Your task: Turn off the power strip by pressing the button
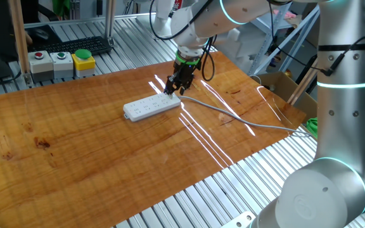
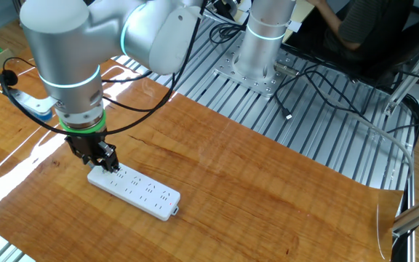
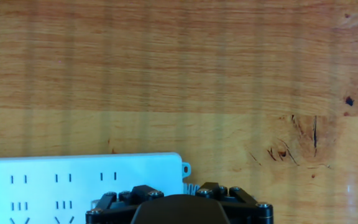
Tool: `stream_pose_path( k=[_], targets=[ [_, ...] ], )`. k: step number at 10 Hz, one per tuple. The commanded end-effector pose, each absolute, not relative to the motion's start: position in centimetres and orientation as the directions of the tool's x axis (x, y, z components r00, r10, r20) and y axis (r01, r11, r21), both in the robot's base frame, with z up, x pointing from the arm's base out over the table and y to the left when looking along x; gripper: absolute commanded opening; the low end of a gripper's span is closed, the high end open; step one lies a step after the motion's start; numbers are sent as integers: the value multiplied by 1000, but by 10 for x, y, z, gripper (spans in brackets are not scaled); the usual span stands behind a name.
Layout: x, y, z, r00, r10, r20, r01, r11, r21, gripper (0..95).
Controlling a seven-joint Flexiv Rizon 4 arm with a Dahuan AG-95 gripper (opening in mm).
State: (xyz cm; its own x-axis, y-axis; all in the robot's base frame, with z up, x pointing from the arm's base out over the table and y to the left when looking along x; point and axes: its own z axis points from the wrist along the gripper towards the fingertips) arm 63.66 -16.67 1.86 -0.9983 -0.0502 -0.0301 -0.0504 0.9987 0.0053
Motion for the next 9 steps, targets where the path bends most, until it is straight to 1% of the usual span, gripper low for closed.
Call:
stream_pose_path(
  k=[1,2,7,9],
  targets=[
    [637,-166,26,-999,-43,14,-43,999,-27,380],
    [637,-165,29,-999,-39,19,-40,999,-30,570],
    [638,-162,58,-998,-16,53,-18,999,-32,570],
    [638,-162,58,-998,-16,53,-18,999,-32,570]
  ],
)
